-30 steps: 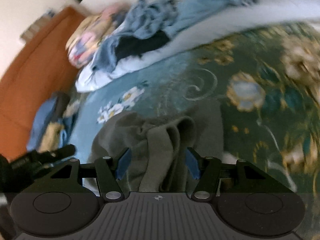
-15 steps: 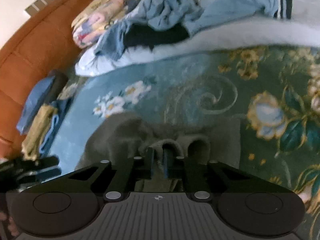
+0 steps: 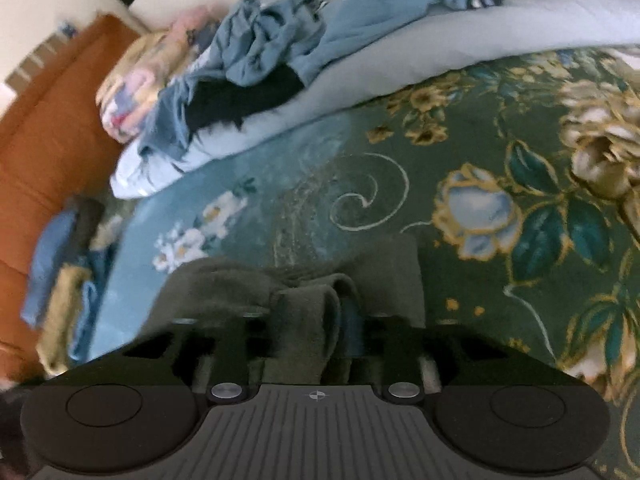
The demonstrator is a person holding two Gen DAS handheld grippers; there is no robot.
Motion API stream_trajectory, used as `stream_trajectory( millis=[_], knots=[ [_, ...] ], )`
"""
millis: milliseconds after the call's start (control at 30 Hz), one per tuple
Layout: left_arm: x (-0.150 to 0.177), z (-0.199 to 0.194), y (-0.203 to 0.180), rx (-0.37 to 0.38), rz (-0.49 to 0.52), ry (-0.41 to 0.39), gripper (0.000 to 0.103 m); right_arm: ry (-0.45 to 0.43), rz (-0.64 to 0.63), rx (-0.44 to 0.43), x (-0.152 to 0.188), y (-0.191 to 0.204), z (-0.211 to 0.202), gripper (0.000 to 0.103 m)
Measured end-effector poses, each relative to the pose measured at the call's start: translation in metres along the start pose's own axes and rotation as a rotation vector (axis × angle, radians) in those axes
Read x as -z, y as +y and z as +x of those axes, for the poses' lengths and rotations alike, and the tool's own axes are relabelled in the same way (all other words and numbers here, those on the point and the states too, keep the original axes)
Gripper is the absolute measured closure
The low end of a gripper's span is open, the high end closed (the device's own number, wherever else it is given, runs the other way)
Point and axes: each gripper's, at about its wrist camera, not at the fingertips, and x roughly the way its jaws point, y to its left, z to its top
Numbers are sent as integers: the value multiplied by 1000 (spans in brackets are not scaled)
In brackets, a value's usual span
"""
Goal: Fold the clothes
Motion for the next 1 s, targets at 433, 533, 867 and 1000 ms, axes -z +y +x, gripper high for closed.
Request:
stream_trajectory(
  millis=[433, 533, 867, 1000],
  knots=[
    [6, 20, -10, -29, -6, 50, 30, 93, 42, -124, 20, -14, 4, 59],
    [6, 23, -10, -42, -7, 53, 27, 101, 14, -108, 15, -13, 8, 58],
    [9, 28, -9, -69, -42, 52, 23, 120, -4, -132, 2, -14, 27, 56],
    [9, 30, -10, -79, -46, 52, 21, 150, -3, -140, -1, -19, 33, 54]
  ],
)
